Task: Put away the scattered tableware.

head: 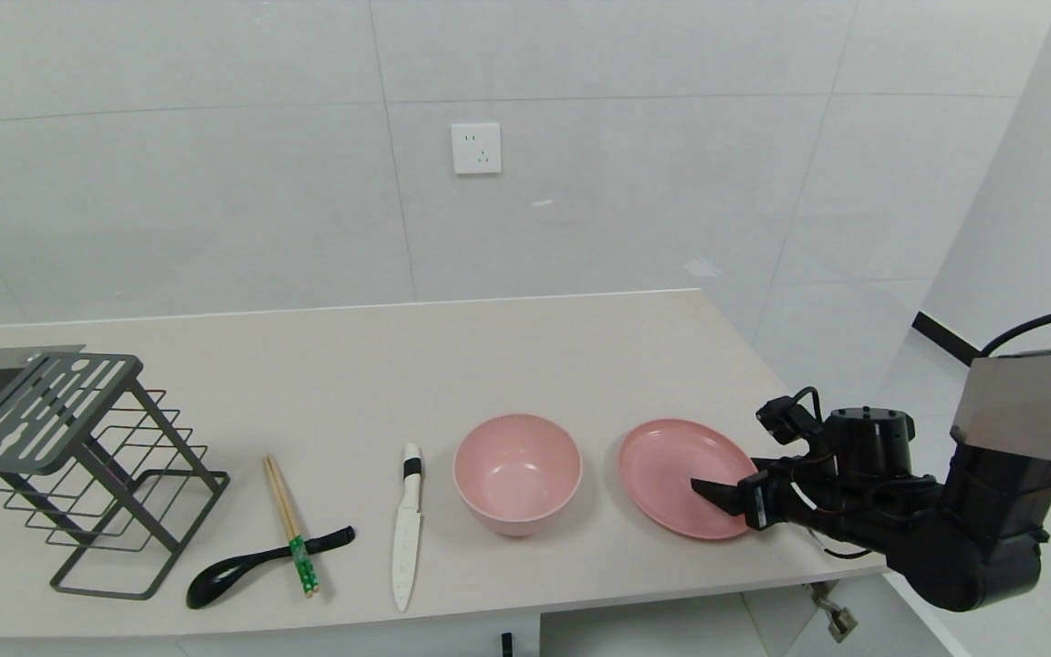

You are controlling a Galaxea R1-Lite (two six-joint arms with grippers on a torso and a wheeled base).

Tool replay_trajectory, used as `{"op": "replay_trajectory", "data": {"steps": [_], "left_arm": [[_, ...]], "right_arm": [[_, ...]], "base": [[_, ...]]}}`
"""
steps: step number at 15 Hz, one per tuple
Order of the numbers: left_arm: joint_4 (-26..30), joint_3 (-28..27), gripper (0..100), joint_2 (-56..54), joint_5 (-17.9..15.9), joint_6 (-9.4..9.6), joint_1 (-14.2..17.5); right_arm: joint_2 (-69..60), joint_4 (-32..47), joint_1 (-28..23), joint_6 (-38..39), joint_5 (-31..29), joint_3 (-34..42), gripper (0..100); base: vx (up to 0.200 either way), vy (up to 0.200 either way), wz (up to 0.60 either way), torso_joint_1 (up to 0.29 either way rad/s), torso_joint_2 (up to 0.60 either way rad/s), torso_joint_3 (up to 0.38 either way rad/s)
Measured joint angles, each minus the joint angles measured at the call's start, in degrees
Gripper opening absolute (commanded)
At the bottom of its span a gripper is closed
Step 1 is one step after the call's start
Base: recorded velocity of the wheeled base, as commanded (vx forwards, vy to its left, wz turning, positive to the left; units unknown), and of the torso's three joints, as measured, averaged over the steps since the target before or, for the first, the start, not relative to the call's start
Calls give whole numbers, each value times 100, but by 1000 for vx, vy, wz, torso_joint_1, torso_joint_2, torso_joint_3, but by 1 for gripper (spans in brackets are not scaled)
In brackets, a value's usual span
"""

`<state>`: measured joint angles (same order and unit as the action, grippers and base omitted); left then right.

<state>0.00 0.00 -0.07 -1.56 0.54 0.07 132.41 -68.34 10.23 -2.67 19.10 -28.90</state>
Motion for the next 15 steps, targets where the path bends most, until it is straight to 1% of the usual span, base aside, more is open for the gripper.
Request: {"op": "replay_trajectory", "data": {"steps": [2, 4, 7, 10, 13, 15], "left_arm": [[0, 0, 100, 0, -2, 0, -5], [0, 0, 100, 0, -2, 0, 0], [0, 0, 100, 0, -7, 0, 0], [0, 0, 100, 0, -7, 0, -5], [0, 0, 100, 0, -10, 0, -5], [0, 0, 100, 0, -5, 0, 0]], "right_arm": [[39, -2, 5, 57, -107, -28, 0], [69, -30, -65, 272, -402, -96, 0], [83, -35, -274, 305, -460, -224, 0], [-83, -679, -299, 524, -463, -180, 0], [-405, -892, -266, 650, -463, 0, 0], [-739, -1120, -263, 674, -446, 284, 0]], "base": [[0, 0, 0, 0, 0, 0], [0, 0, 0, 0, 0, 0], [0, 0, 0, 0, 0, 0], [0, 0, 0, 0, 0, 0], [0, 0, 0, 0, 0, 0], [0, 0, 0, 0, 0, 0]]}}
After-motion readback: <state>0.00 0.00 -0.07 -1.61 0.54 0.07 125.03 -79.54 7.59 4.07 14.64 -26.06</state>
